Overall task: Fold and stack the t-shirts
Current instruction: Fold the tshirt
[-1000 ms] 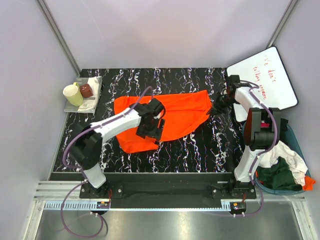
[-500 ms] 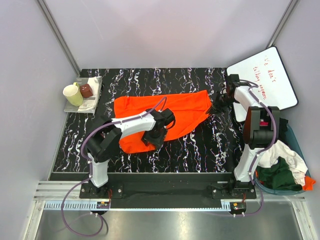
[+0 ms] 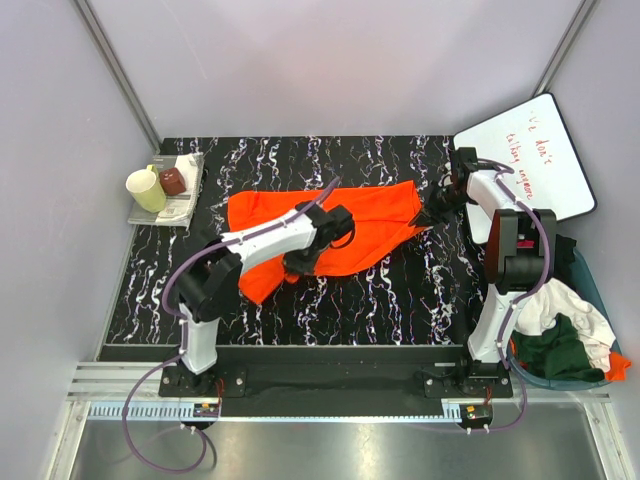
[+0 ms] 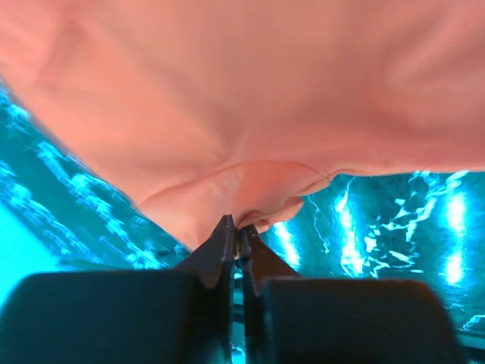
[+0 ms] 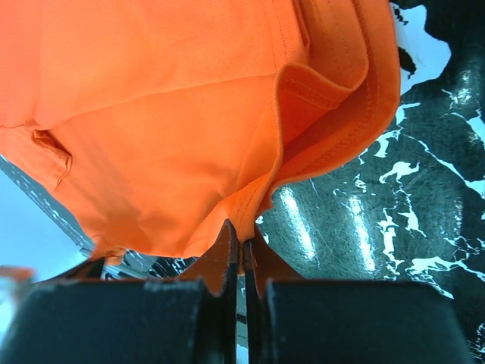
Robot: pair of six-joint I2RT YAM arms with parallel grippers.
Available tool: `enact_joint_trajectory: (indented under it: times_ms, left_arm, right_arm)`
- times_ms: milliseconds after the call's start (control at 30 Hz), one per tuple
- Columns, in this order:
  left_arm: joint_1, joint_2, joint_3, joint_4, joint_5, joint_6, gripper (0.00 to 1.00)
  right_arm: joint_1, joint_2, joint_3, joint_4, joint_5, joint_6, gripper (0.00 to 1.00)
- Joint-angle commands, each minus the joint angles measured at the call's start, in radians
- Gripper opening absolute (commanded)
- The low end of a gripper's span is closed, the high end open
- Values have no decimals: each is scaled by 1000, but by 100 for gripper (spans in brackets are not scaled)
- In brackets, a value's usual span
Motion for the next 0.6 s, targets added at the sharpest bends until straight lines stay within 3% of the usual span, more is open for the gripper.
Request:
enact_joint_trajectory:
  times_ms: [0, 233, 267, 333, 367, 500, 567]
  left_arm:
    - [11, 43, 192, -124, -225, 30, 0]
    - [48, 273, 514, -265, -465, 105, 0]
    - [60, 300, 535, -287, -472, 102, 4]
    - [100, 360, 576, -302, -448, 82, 16]
    - [112, 368, 579, -312, -431, 70, 47]
    - [126, 271, 485, -270, -388, 31, 99]
    - [126, 207, 394, -231, -370, 2, 99]
  right_arm:
    - [5, 11, 39, -2, -34, -16, 0]
    - [5, 15, 30, -4, -47, -22, 0]
    - [4, 15, 25, -2, -50, -23, 0]
    - [5, 17, 19, -4, -52, -25, 0]
    - [5, 15, 15, -4, -54, -25, 0]
    - [4, 15, 9, -2, -55, -26, 0]
    - [5, 18, 5, -1, -63, -28, 0]
